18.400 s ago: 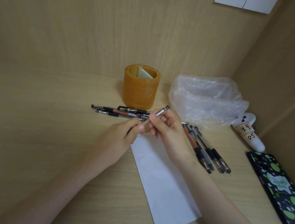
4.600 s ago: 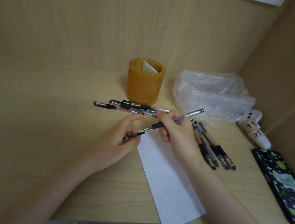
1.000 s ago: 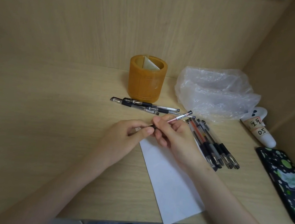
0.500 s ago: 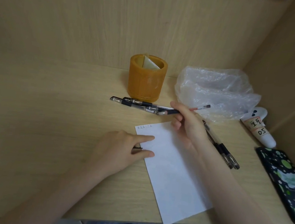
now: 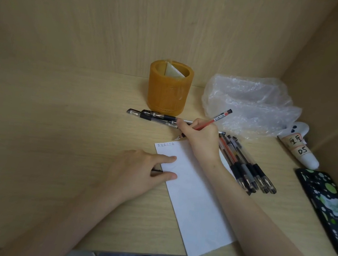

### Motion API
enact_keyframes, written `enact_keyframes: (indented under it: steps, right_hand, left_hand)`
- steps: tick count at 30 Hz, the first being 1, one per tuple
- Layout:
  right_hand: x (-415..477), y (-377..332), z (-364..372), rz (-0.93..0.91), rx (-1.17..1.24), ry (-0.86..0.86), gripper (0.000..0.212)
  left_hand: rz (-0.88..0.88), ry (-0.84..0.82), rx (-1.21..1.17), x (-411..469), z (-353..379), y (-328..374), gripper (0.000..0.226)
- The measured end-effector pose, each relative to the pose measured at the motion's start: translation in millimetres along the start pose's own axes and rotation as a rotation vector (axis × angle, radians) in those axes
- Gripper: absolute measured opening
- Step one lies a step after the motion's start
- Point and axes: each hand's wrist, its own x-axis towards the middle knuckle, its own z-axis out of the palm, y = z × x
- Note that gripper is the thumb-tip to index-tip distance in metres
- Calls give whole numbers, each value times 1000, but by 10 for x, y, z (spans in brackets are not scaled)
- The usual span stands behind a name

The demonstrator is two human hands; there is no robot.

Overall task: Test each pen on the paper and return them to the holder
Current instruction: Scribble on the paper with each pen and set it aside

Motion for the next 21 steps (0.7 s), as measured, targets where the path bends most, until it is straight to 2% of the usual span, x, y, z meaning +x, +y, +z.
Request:
enact_keyframes:
  steps: [4, 21]
  right_hand:
    - [-18, 55, 7, -56, -15, 54, 44]
    - [-2, 95, 32, -111, -23, 20, 45]
  left_hand:
    - [-9, -2, 0, 4, 15, -18, 48]
    - [-16, -7, 26, -3, 4, -10, 46]
